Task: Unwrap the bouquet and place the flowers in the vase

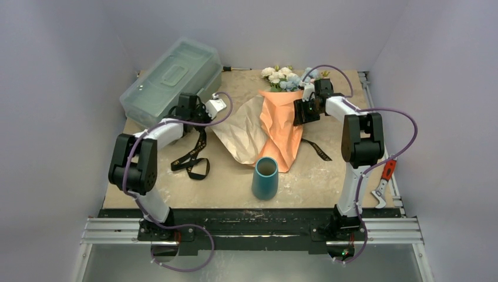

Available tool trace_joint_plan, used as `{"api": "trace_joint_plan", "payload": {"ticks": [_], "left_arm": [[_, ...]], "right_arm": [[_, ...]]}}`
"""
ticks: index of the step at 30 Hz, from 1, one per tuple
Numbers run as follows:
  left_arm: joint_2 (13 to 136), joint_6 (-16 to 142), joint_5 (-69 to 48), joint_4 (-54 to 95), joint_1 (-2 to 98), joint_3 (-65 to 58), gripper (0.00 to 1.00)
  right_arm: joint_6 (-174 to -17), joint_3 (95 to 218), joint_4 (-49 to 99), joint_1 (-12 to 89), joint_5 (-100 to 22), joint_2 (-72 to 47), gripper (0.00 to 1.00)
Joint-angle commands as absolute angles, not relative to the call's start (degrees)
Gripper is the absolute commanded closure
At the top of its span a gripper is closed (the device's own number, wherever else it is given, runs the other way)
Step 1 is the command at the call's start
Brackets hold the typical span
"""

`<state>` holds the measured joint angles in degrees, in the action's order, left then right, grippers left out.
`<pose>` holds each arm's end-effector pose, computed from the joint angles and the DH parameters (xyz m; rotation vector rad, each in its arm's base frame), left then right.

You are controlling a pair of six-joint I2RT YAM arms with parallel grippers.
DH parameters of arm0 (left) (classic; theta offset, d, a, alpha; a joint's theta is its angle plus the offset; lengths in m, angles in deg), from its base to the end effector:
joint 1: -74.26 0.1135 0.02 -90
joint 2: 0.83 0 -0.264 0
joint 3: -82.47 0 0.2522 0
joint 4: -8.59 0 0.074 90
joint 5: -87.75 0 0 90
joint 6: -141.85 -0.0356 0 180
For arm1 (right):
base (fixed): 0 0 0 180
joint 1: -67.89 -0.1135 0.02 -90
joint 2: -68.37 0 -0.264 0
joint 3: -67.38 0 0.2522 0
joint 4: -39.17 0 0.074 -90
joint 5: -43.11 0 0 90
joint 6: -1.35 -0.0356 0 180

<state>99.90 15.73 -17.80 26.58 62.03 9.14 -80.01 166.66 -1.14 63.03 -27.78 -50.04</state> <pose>0.3587 -0.0875 0.1797 1.0713 2.0683 -0.1132 0.4360 0.0488 0.1704 -0.4195 2.5384 0.4092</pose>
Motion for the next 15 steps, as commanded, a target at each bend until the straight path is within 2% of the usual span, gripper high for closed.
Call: {"api": "trace_joint_plan", "payload": {"ticks": [1, 15], "left_arm": [[92.98, 20.55, -16.68, 28.58, 64.47, 3.96, 1.00], [85.68, 31.67, -21.90, 32.23, 70.57, -13.26, 1.00]], "right_arm": [[-78.91, 167.98, -1.44, 63.08, -28.34, -49.09, 0.44], [-77.94, 167.14, -0.87, 63.06, -29.05, -49.12, 0.44]]}}
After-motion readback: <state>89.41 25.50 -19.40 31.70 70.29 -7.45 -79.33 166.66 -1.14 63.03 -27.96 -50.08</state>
